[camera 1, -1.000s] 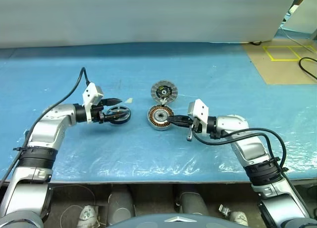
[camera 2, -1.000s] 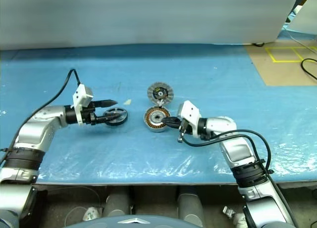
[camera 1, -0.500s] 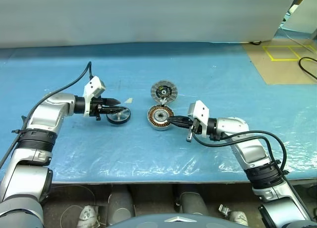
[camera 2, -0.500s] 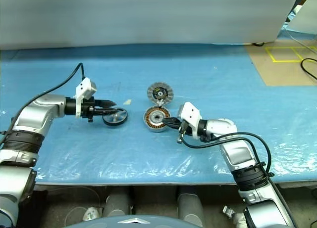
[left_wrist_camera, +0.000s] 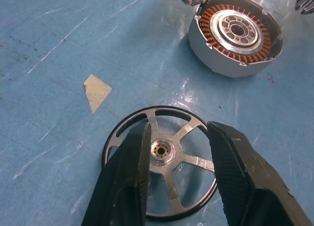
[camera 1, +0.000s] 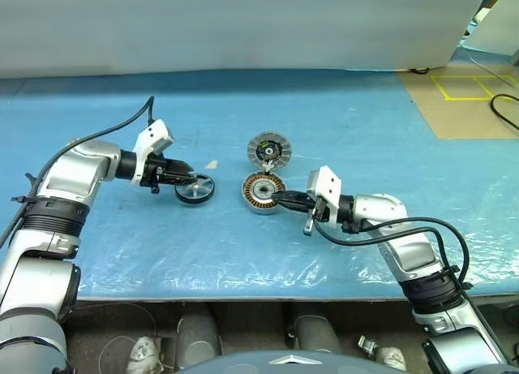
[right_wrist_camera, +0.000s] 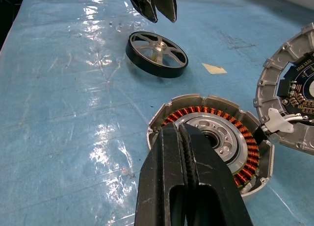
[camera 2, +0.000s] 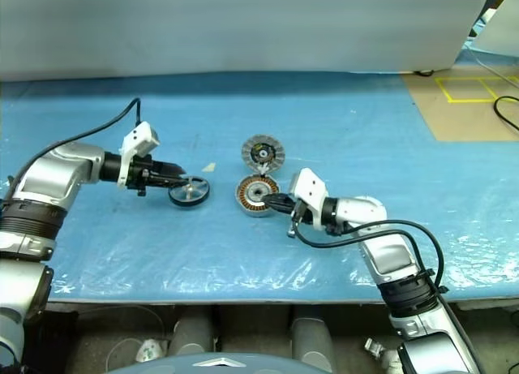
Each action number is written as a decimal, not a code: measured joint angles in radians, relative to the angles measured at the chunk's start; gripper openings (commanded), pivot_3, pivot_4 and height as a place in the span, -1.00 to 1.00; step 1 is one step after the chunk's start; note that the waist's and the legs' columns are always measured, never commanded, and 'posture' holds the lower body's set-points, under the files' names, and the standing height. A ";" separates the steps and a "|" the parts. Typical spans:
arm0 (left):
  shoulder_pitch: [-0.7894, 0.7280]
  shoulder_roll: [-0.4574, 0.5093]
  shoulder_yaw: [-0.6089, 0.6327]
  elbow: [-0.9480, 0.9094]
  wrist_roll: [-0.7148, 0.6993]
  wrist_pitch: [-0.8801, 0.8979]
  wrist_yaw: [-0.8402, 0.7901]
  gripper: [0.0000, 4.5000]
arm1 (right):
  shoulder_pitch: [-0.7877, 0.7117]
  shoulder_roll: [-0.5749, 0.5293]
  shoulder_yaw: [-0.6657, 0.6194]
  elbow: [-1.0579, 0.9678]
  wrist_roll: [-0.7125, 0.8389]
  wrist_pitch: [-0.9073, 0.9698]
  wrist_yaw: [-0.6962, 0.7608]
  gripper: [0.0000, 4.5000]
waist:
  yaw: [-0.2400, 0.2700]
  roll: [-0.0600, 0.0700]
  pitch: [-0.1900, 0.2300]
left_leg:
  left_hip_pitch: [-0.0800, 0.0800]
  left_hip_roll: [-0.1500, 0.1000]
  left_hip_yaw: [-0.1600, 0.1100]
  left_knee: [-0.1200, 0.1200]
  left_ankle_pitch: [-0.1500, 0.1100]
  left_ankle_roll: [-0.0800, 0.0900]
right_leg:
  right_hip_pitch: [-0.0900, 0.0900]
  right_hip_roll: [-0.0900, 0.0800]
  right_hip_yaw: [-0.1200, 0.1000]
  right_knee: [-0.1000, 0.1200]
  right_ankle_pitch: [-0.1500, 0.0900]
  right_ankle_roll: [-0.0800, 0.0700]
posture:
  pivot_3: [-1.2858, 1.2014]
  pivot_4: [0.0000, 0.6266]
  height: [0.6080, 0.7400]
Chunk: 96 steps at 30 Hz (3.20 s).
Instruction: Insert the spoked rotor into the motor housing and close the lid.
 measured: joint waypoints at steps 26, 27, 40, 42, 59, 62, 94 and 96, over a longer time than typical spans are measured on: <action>-0.110 -0.030 -0.080 0.140 0.131 -0.081 -0.042 0.09 | 0.072 0.041 0.017 -0.085 0.000 0.039 -0.076 -1.00 | 0.008 0.000 0.000 | -0.001 0.000 -0.002 0.000 0.000 0.000 | 0.000 0.000 -0.002 0.000 0.000 0.000 | 0.03 -0.52 1.00; -0.119 -0.030 -0.081 0.148 0.135 -0.089 -0.049 0.09 | 0.072 0.040 0.017 -0.085 0.000 0.039 -0.076 -1.00 | 0.009 0.000 0.000 | -0.001 0.000 -0.002 0.000 0.000 0.000 | 0.000 0.000 -0.002 0.000 0.000 0.000 | 0.03 -0.52 1.00; -0.149 -0.064 -0.108 0.220 0.201 -0.092 -0.050 0.09 | 0.075 0.052 0.017 -0.085 0.000 0.039 -0.098 -1.00 | 0.019 0.000 0.000 | -0.002 -0.001 -0.002 0.000 0.000 0.000 | 0.000 -0.001 -0.003 0.000 0.000 0.000 | 0.03 -0.52 1.00; -0.158 -0.076 -0.108 0.233 0.208 -0.088 -0.042 0.09 | 0.076 0.052 0.017 -0.085 0.000 0.039 -0.099 -1.00 | 0.019 0.000 0.000 | -0.002 -0.001 -0.002 0.000 0.000 0.000 | 0.000 -0.001 -0.003 0.000 0.000 0.000 | 0.03 -0.52 1.00; -0.165 -0.107 -0.122 0.248 0.242 -0.050 -0.036 0.09 | 0.087 0.052 0.017 -0.085 -0.001 0.039 -0.113 -1.00 | 0.019 0.000 0.000 | -0.003 -0.001 -0.003 0.000 0.000 0.000 | 0.000 -0.002 -0.003 -0.001 0.000 0.000 | 0.03 -0.52 1.00; -0.165 -0.111 -0.122 0.248 0.242 -0.045 -0.038 0.09 | 0.087 0.054 0.018 -0.085 -0.001 0.039 -0.114 -1.00 | 0.019 0.000 0.000 | -0.003 -0.001 -0.003 0.000 0.000 0.000 | 0.000 -0.002 -0.003 -0.001 0.000 0.000 | 0.03 -0.52 1.00; -0.129 -0.083 -0.186 0.209 0.305 -0.245 -0.099 0.09 | 0.084 0.057 0.025 -0.085 -0.003 0.038 -0.122 -1.00 | 0.019 0.000 0.000 | -0.004 -0.001 -0.005 0.000 0.000 0.000 | 0.000 -0.002 -0.005 -0.001 0.000 0.000 | 0.03 -0.52 1.00; -0.126 -0.083 -0.186 0.204 0.308 -0.253 -0.093 0.09 | 0.083 0.060 0.025 -0.085 -0.003 0.038 -0.124 -1.00 | 0.019 0.000 0.000 | -0.004 -0.001 -0.005 0.000 0.000 0.000 | 0.000 -0.002 -0.006 -0.001 0.000 0.000 | 0.03 -0.52 1.00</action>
